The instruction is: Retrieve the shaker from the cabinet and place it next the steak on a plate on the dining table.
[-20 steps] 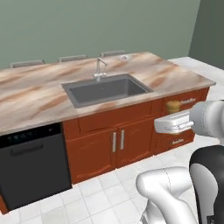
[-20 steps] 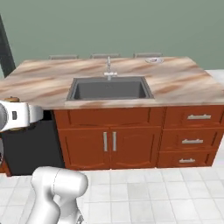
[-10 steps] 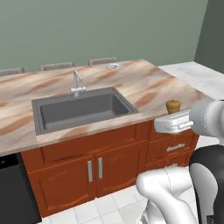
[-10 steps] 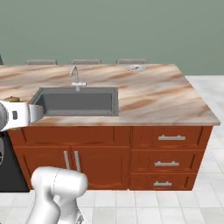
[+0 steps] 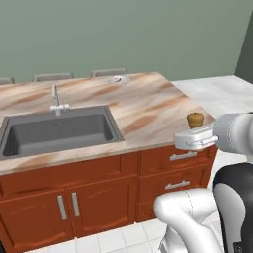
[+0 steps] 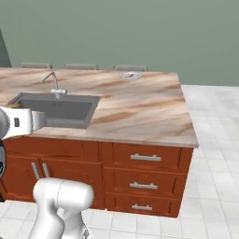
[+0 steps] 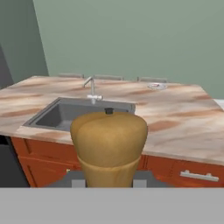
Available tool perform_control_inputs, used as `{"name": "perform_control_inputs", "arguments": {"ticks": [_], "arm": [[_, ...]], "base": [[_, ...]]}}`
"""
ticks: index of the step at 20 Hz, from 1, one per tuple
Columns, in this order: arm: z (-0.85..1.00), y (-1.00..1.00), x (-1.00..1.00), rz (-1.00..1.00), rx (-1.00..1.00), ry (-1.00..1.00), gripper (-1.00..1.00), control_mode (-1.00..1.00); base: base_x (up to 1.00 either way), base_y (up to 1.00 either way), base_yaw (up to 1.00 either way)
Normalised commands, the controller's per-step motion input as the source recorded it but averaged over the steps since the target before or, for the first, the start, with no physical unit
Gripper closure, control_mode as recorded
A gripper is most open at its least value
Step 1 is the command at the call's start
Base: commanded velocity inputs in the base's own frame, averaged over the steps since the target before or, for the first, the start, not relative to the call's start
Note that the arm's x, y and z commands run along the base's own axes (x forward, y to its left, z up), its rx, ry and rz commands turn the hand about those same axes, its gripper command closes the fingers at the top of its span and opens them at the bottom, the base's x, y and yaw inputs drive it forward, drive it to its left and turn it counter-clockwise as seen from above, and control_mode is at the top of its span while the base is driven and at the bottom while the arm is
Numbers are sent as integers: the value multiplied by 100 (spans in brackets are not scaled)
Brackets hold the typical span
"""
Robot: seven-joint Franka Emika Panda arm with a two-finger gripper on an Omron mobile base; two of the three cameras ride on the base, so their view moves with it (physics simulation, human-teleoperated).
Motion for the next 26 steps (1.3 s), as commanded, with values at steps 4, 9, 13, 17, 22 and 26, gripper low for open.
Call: {"name": "perform_control_inputs", "arguments": {"ticks": [4, 9, 13, 17, 22, 26], "arm": [[0, 0, 0, 0, 0, 0, 100, 100], [0, 0, 0, 0, 0, 0, 100, 100], [0, 0, 0, 0, 0, 0, 100, 100], [0, 0, 0, 0, 0, 0, 100, 100], [0, 0, 0, 0, 0, 0, 100, 100], [0, 0, 0, 0, 0, 0, 100, 100]], "base": [[0, -100, 12], [1, -100, 16], [5, -100, 21], [20, -100, 27], [37, -100, 36], [26, -96, 50]]}}
